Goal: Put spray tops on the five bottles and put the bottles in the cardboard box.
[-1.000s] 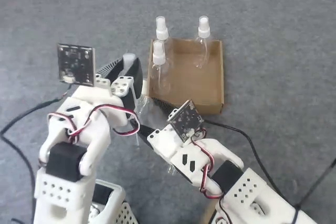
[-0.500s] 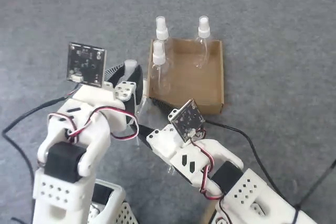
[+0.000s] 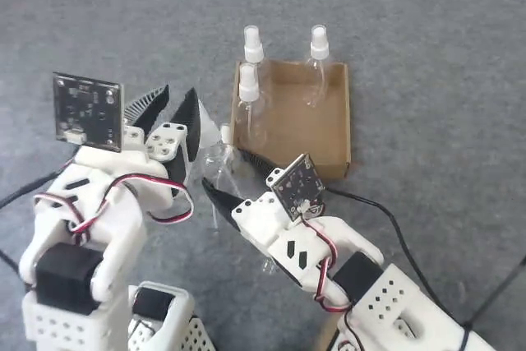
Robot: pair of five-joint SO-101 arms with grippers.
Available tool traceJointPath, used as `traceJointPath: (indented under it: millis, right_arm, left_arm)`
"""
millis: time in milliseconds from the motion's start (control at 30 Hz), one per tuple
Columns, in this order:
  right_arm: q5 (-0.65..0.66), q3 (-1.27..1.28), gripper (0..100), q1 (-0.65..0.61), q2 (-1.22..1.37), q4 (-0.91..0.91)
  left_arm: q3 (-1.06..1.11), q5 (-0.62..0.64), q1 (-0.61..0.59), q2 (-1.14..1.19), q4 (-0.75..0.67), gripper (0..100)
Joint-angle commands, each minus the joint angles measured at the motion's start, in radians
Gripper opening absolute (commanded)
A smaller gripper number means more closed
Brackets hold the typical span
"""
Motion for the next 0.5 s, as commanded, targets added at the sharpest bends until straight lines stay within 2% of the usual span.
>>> traceJointPath:
  millis: [0, 267, 467]
  right_arm:
    - [-0.011, -0.011, 0.6, 0.013, -0.012, -0.03]
    - [-0.011, -0.009, 0.6, 0.013, -0.013, -0.03]
    - [-0.011, -0.009, 0.6, 0.013, -0.013, -0.03]
  left_arm:
    - [-0.008, -0.011, -0.02, 0.002, -0.068, 9]
    - [0.059, -0.025, -0.126, 0.101, -0.146, 9]
    - [0.054, -0.075, -0.063, 0.147, -0.074, 9]
